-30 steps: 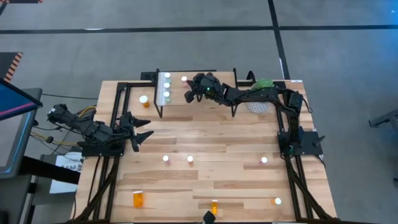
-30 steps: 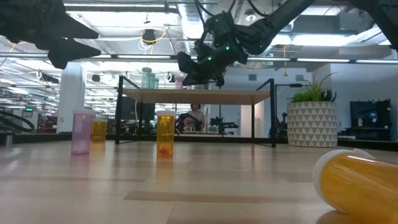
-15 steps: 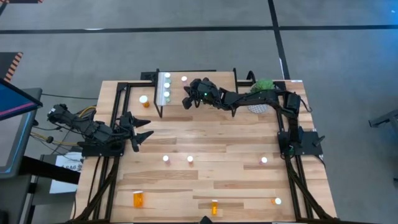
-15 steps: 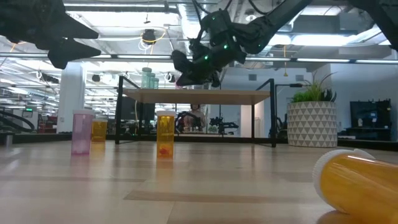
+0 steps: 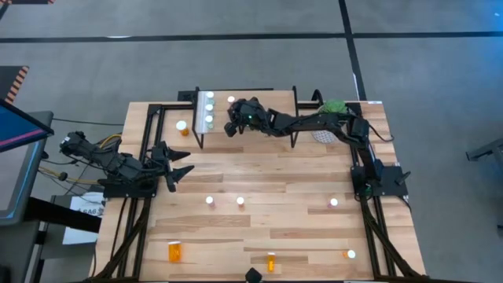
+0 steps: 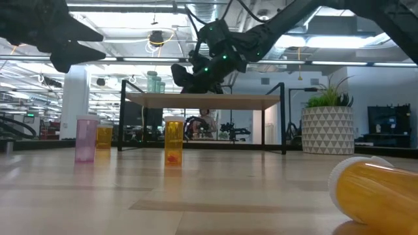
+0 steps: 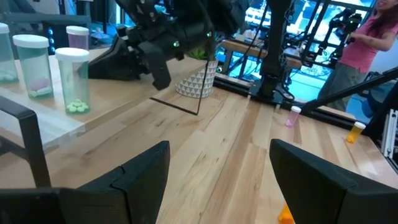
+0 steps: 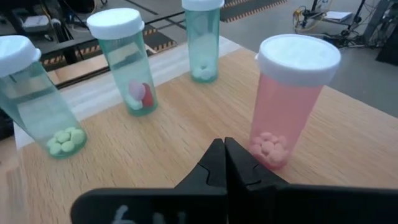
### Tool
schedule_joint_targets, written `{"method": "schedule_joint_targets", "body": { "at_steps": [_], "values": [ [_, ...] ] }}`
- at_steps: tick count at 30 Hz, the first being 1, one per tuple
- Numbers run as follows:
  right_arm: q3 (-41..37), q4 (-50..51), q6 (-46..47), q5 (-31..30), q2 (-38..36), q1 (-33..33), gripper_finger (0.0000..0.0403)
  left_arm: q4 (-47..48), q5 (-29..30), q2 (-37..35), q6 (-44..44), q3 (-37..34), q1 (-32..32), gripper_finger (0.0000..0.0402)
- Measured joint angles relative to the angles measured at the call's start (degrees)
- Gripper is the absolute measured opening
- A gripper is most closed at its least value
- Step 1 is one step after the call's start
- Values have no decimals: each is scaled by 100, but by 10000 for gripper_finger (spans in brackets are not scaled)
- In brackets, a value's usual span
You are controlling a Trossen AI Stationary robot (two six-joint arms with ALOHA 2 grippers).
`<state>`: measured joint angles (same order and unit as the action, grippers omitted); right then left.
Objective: Pick and place medicine bottles onto shelf by color
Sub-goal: Put the middle pink pill bottle on the shelf
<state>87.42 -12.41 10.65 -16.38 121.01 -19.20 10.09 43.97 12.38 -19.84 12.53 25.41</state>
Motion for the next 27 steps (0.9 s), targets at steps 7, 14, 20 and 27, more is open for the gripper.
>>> {"method": "schedule_joint_targets", "body": {
  "at_steps": [7,14,20,27],
  "values": [
    [113,206,-61,2,2,-35,5,5,1,0,2,1,1,265],
    [114,184,-59,15,4,-146,5,5,1,-1,2,0,1,265],
    [114,174,-59,13,7,-211,5,2,2,0,4,0,2,265],
    [114,170,-59,13,7,-279,5,2,26,-1,4,1,1,265]
  ]
}}
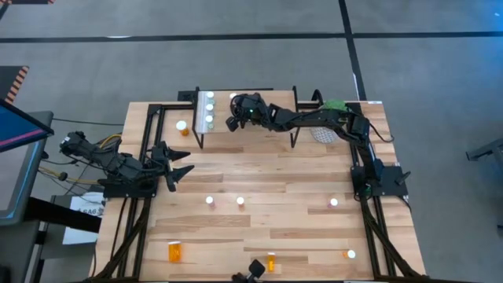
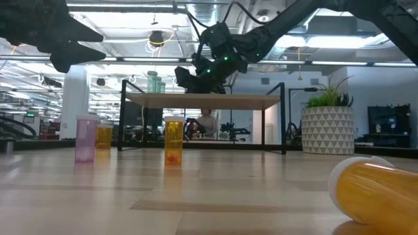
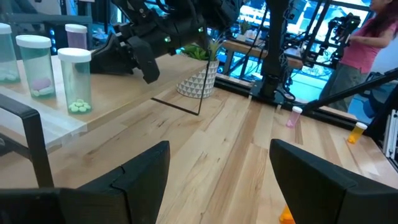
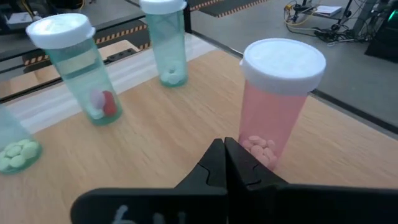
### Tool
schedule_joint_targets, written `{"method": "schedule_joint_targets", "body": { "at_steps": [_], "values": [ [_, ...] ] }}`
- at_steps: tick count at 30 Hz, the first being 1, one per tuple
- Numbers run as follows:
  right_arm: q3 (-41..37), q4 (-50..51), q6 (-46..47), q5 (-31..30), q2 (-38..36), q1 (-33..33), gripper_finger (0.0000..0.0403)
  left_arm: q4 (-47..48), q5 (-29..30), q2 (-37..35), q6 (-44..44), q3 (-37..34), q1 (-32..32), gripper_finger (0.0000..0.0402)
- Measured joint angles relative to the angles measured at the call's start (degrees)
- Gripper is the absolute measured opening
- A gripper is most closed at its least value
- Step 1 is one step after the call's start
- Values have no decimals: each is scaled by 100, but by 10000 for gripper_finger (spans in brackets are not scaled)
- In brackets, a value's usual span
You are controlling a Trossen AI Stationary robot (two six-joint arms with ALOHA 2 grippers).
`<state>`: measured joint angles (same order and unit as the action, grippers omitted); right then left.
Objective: Pick and place medicine bottles onto shelf by color
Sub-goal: Put the middle pink pill bottle on the shelf, then put the left pink pill bottle on the shelf aligned with the other pink pill bottle
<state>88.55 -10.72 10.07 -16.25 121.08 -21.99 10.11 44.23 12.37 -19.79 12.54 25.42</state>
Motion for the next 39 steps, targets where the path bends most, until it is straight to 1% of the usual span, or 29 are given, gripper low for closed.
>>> {"method": "schedule_joint_targets", "body": {
  "at_steps": [8,13,20,22,24,27,28,30,32,35,37,39],
  "values": [
    [0,-5,-2,-2,0,-18,5,8,9,-1,0,-1,-1,265],
    [-5,74,-5,70,-111,122,5,49,15,-1,0,-1,-1,265],
    [-11,875,16,96,-698,464,5,74,-7,-1,-10,0,1,265],
    [-11,1191,-34,7,-939,644,5,76,-62,1,-33,-1,-1,265],
    [-8,1556,-254,-340,-1187,915,5,74,-281,-1,-31,1,-1,265],
    [-266,2053,-389,-1698,-1613,1391,5,64,-626,44,84,-1,-1,265],
    [-441,2082,-303,-1999,-1761,1512,5,50,-746,79,103,-1,-1,265],
    [-883,2069,-46,-2220,-2070,1700,5,-9,-1011,182,110,-1,-1,265],
    [-1338,1896,205,-2295,-2369,1927,5,-139,-1347,349,205,-1,-1,265],
    [-1981,1693,613,-2555,-2760,2381,5,-430,-1827,718,365,-1,-1,265],
    [-2369,1400,727,-2728,-2959,2734,5,-807,-1868,1040,535,0,3,265],
    [-2674,992,714,-3073,-3120,3099,5,-1119,-1809,1412,646,1,3,265]
  ]
}}
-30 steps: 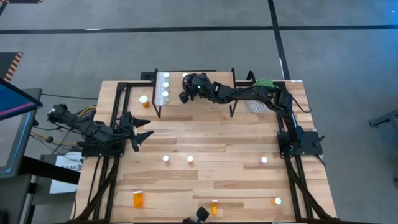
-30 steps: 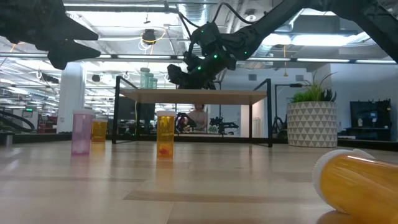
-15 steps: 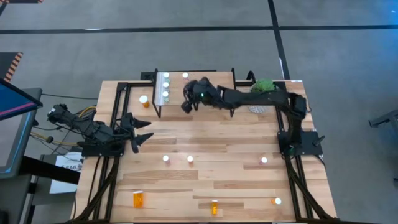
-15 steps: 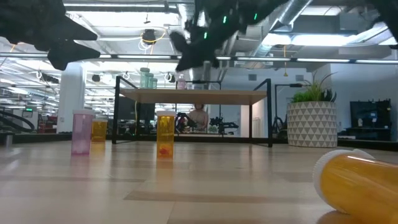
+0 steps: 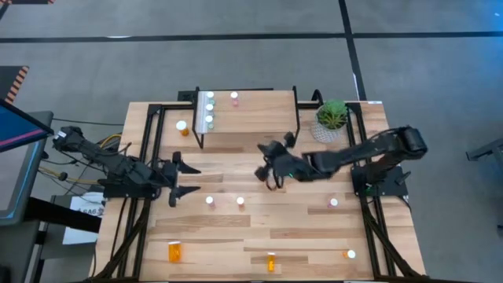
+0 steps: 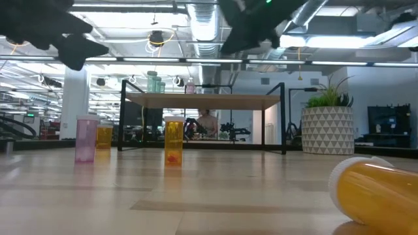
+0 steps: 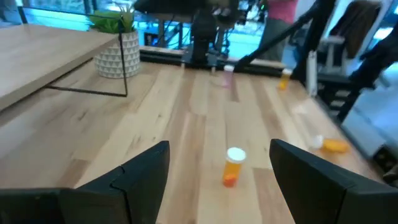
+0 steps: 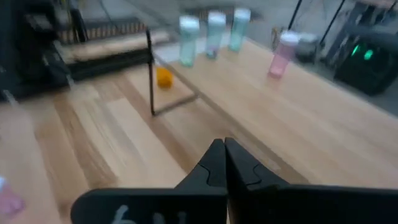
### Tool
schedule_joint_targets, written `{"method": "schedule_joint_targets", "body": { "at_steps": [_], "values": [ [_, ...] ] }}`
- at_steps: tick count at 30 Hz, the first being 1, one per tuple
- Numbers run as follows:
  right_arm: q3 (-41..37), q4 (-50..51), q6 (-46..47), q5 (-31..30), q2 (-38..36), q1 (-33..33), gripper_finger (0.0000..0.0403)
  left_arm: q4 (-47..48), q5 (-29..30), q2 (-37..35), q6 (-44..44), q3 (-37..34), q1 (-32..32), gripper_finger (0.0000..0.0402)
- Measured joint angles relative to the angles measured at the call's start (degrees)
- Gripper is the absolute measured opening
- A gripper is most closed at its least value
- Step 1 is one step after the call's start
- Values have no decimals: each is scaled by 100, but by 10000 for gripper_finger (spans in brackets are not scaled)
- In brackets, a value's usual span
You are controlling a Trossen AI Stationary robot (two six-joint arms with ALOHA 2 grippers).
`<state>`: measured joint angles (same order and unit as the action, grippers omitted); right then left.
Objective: Pick and place medicine bottles onto shelf by color
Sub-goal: Put the left pink pill bottle on the shelf aligned with the other pink pill bottle
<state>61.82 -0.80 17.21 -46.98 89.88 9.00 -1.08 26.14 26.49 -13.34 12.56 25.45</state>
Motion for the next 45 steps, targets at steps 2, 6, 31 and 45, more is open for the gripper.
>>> {"method": "schedule_joint_targets", "body": {
  "at_steps": [2,6,31,45],
  "values": [
    [-269,-230,-57,-441,-151,344,5,-247,8,371,99,0,-4,265],
    [-751,-255,194,-1047,-449,844,5,-749,5,1016,205,0,-8,265],
    [-2601,-3884,-933,2524,-945,1011,5,-208,-920,1607,-795,4,-180,0],
    [-2606,-4706,-521,3051,-55,270,5,211,-1597,2691,-832,660,-144,0]
  ]
}}
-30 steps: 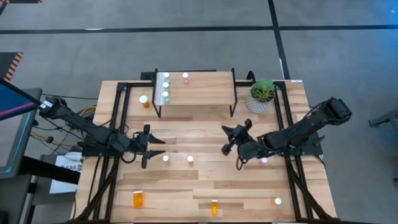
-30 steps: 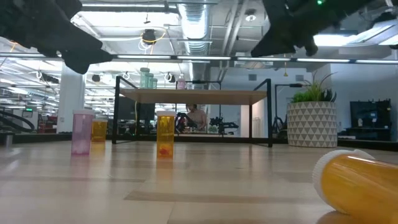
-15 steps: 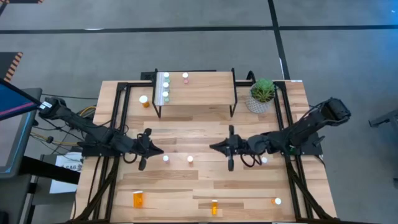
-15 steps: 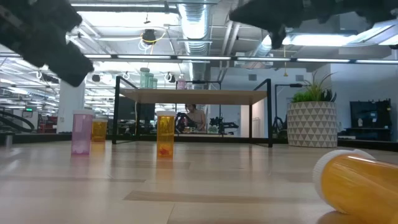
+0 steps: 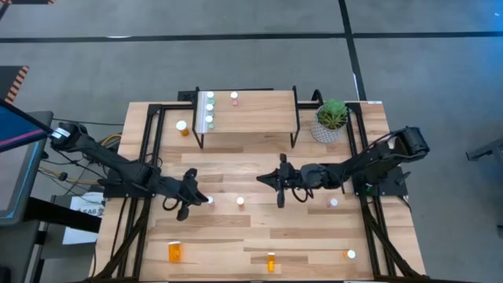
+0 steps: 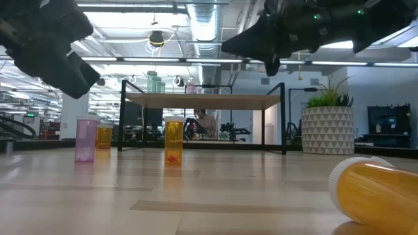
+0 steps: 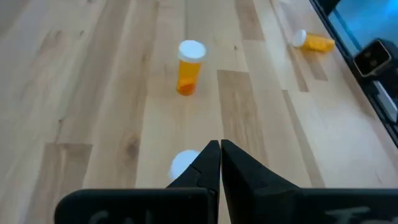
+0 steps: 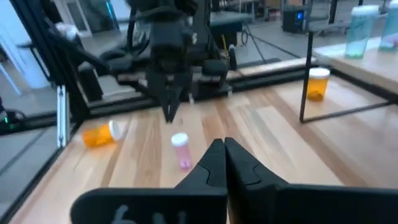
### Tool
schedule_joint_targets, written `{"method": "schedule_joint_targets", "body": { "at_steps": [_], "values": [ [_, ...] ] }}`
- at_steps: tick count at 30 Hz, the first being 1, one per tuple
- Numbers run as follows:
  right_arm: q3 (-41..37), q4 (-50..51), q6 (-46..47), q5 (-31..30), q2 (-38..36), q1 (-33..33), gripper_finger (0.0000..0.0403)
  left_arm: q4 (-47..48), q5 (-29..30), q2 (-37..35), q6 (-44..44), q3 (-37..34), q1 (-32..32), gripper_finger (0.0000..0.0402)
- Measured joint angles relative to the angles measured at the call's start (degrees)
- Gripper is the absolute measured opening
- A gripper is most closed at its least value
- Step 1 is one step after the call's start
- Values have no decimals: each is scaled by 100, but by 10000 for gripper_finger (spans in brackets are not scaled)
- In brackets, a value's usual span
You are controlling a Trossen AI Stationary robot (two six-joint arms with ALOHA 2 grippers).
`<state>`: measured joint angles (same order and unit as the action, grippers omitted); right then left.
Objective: Pick and place medicine bottles onto shelf by color
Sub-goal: Put the left pink pill bottle on the shelf aligned with the other pink pill bottle
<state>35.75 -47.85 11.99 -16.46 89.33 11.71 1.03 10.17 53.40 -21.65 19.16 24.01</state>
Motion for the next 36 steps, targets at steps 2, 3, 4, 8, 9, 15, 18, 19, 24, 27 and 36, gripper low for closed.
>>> {"method": "schedule_joint_targets", "body": {
  "at_steps": [2,3,4,8,9,15,18,19,24,27,36],
  "values": [
    [4,7,2,20,1,-34,5,175,-126,172,78,167,0,2],
    [4,17,2,28,1,-44,5,261,-168,266,98,241,0,4],
    [4,22,2,30,1,-56,5,373,-205,343,112,326,0,8],
    [4,22,-2,32,1,-52,5,926,-219,545,255,676,0,36],
    [4,25,2,35,1,-51,5,1062,-207,583,284,737,0,45],
    [4,74,4,98,-1,-51,5,1154,-70,841,337,878,0,107],
    [4,65,21,143,-1,-51,5,1131,96,956,301,879,0,136],
    [4,65,26,144,-1,-51,5,1120,175,992,272,880,0,144],
    [4,69,113,168,-1,-51,5,1134,277,1052,252,880,0,178],
    [4,70,124,168,-1,-51,5,1133,278,1052,250,880,0,193],
    [4,68,164,167,-1,-51,5,1110,315,1050,91,880,0,221]
  ]
}}
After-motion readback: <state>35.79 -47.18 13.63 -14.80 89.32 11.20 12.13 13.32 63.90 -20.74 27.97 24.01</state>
